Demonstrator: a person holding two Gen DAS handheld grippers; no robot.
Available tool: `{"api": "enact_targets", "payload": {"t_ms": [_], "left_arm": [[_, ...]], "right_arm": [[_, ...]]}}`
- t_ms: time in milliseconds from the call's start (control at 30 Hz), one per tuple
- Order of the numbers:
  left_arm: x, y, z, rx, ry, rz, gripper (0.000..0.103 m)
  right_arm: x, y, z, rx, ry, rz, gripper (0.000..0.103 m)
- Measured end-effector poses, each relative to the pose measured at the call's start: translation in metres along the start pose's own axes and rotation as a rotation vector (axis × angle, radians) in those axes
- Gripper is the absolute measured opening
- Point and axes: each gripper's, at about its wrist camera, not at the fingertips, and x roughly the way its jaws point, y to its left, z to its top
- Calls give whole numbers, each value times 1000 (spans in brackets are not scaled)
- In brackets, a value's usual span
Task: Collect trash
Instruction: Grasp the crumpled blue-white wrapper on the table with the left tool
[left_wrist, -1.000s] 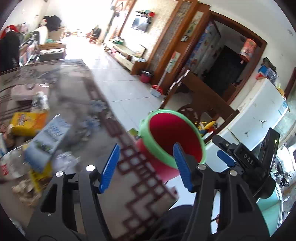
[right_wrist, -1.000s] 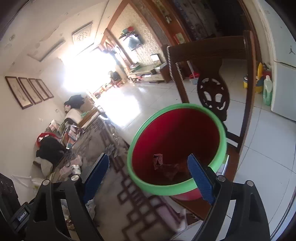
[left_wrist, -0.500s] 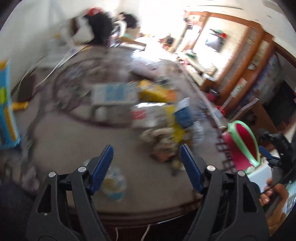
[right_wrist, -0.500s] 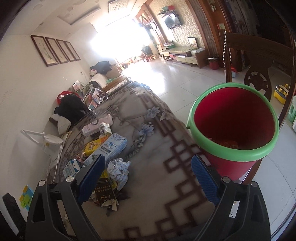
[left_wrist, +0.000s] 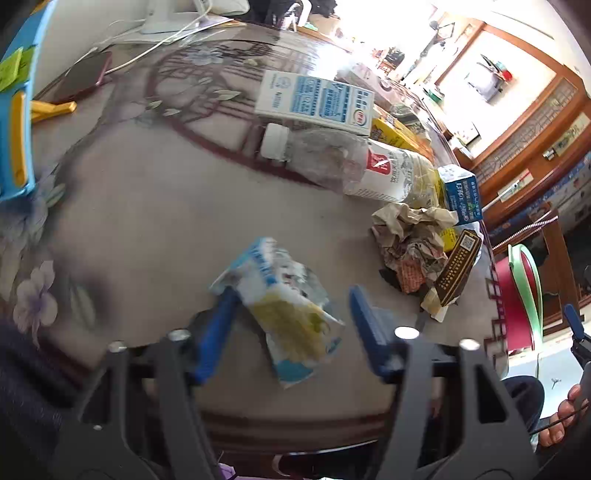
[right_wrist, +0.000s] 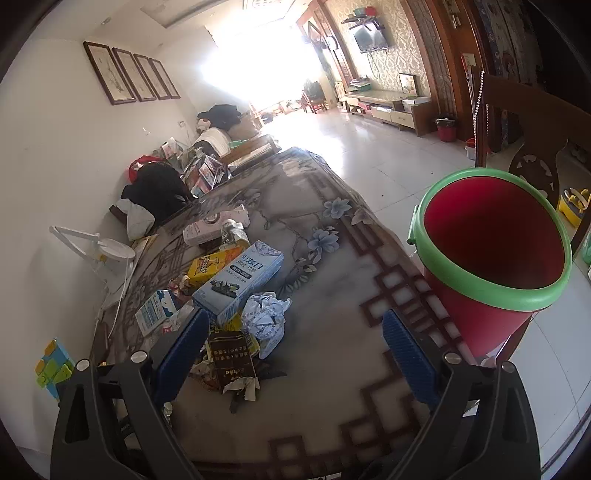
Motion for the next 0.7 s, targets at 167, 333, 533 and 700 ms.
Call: {"api": "enact_targets", "payload": {"t_ms": [167, 333, 533, 700], "left_arm": [[9, 1, 5, 6, 22, -62, 20], [-1, -11, 16, 67, -27, -79, 12], [-17, -13, 41, 57, -162, -62, 12], [-20, -5, 37, 95, -225, -8, 13]], "right_arm": [[10, 9, -7, -24, 33, 8, 92], [31, 20, -18, -30, 100, 31, 92], [80, 45, -34, -42, 236, 88, 92], [126, 58, -51, -46, 355, 85, 92]]}}
